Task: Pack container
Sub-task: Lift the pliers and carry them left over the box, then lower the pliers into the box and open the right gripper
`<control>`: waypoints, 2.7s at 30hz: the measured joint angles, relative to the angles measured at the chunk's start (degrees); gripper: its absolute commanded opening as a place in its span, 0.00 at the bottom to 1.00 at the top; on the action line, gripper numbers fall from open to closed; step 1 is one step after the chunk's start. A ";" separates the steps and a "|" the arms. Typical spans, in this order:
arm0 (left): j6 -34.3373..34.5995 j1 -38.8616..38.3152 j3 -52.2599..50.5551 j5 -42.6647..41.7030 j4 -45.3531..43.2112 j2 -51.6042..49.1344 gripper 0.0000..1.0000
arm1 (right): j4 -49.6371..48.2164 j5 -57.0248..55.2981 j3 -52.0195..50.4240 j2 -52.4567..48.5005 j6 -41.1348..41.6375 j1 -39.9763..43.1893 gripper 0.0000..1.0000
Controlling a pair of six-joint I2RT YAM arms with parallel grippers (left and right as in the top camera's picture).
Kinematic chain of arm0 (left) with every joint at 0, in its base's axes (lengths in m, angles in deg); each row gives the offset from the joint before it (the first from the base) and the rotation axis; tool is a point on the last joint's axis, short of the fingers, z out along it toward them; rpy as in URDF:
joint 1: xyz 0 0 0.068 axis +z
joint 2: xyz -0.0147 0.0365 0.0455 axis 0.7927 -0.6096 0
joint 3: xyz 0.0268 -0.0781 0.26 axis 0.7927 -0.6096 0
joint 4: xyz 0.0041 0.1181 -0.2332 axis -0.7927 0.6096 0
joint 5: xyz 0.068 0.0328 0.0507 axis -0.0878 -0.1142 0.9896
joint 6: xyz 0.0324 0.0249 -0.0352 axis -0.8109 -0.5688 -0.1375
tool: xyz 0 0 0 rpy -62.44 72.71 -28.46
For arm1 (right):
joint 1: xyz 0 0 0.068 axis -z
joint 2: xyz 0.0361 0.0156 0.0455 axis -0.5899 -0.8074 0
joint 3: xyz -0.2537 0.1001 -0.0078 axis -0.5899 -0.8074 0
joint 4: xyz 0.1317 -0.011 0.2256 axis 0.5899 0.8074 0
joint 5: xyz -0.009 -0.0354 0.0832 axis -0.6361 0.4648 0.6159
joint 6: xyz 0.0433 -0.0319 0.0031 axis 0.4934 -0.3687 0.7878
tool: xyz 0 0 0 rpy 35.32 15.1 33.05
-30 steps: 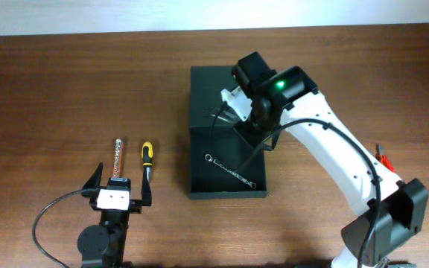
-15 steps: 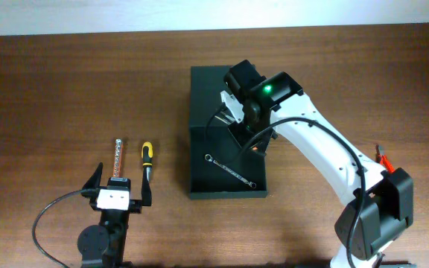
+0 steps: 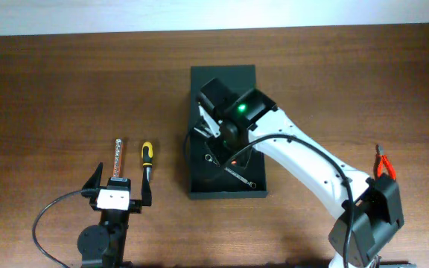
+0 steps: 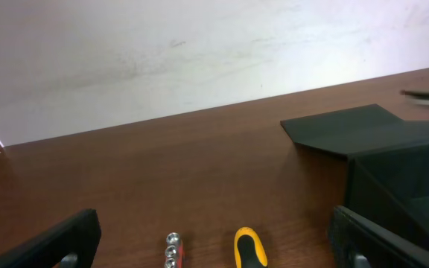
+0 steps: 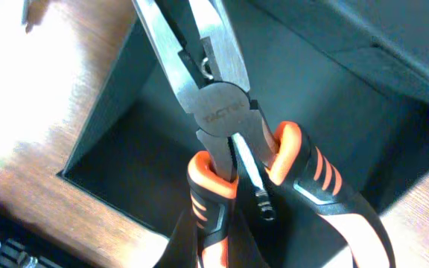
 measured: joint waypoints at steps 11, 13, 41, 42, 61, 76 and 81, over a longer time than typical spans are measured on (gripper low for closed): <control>0.00 0.00 0.00 0.00 0.00 0.00 0.99 | -6.10 0.24 -11.30 -1.05 -1.40 0.13 0.04; 0.00 0.00 0.00 0.00 0.00 0.00 0.99 | -6.69 0.26 -11.39 -1.09 -1.60 0.13 0.04; 0.00 0.00 0.00 0.00 0.00 0.00 0.99 | -19.61 0.26 -19.41 -1.14 -2.38 0.13 0.04; 0.00 0.00 0.00 0.00 0.00 0.00 0.99 | -19.78 0.26 -19.76 -1.14 -2.38 0.13 0.04; 0.00 0.00 0.00 0.00 0.00 0.00 0.99 | -20.90 0.24 -20.92 -4.07 -2.32 0.13 0.04; 0.00 0.00 0.00 0.00 0.00 0.00 0.99 | -19.89 0.24 -20.92 -4.79 -2.27 0.13 0.36; 0.00 0.00 0.00 0.00 0.00 0.00 0.99 | -13.57 -0.24 -15.13 -4.92 -2.34 0.13 0.41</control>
